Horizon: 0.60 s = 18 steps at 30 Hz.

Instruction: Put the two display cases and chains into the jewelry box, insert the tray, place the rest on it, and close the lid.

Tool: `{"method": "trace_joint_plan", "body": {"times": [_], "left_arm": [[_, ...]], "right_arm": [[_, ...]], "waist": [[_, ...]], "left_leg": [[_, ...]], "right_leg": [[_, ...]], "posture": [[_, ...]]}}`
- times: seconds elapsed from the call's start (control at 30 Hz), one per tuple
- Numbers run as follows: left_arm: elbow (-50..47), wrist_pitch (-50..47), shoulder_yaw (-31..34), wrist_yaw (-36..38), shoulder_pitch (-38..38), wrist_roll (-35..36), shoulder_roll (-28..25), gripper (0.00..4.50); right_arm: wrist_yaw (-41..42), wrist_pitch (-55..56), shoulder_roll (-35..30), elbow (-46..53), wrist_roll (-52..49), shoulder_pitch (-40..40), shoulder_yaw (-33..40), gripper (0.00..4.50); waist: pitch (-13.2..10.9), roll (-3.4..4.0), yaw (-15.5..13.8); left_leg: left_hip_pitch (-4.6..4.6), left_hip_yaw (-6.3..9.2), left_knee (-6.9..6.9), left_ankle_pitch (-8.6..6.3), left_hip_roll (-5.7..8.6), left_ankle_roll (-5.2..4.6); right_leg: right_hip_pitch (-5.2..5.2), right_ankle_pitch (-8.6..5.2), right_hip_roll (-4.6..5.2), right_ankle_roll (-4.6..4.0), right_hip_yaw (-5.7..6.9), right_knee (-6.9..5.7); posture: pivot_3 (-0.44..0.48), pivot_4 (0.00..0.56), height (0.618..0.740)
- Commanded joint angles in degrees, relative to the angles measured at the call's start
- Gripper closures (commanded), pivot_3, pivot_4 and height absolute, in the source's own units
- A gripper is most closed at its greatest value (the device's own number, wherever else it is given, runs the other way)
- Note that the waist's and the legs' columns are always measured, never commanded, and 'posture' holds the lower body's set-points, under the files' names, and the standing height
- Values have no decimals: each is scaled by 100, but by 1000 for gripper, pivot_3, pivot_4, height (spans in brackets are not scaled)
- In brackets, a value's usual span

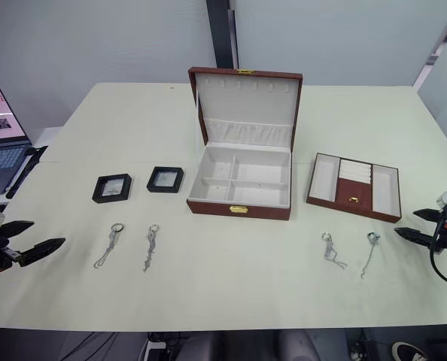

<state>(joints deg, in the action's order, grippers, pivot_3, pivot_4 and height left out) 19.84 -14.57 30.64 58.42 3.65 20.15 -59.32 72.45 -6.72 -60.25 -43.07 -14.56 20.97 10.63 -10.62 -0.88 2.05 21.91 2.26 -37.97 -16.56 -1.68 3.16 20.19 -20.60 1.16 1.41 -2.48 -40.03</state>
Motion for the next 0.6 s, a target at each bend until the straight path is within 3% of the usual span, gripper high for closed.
{"method": "trace_joint_plan", "body": {"times": [0.03,0.6], "left_arm": [[32,-17,65,28,-94,44,-37,0],[174,-22,-57,37,-117,-199,-90,0]], "right_arm": [[-3,97,-154,-30,-4,68,185,41],[24,208,-208,-213,24,123,168,41]], "waist": [[0,0,0],[0,0,37]], "left_leg": [[0,0,0,0,0,0],[-1,-2,-3,0,1,0]], "right_leg": [[0,0,0,0,0,0],[0,0,0,0,2,-4]], "posture": [[0,150,740],[0,150,740]]}}
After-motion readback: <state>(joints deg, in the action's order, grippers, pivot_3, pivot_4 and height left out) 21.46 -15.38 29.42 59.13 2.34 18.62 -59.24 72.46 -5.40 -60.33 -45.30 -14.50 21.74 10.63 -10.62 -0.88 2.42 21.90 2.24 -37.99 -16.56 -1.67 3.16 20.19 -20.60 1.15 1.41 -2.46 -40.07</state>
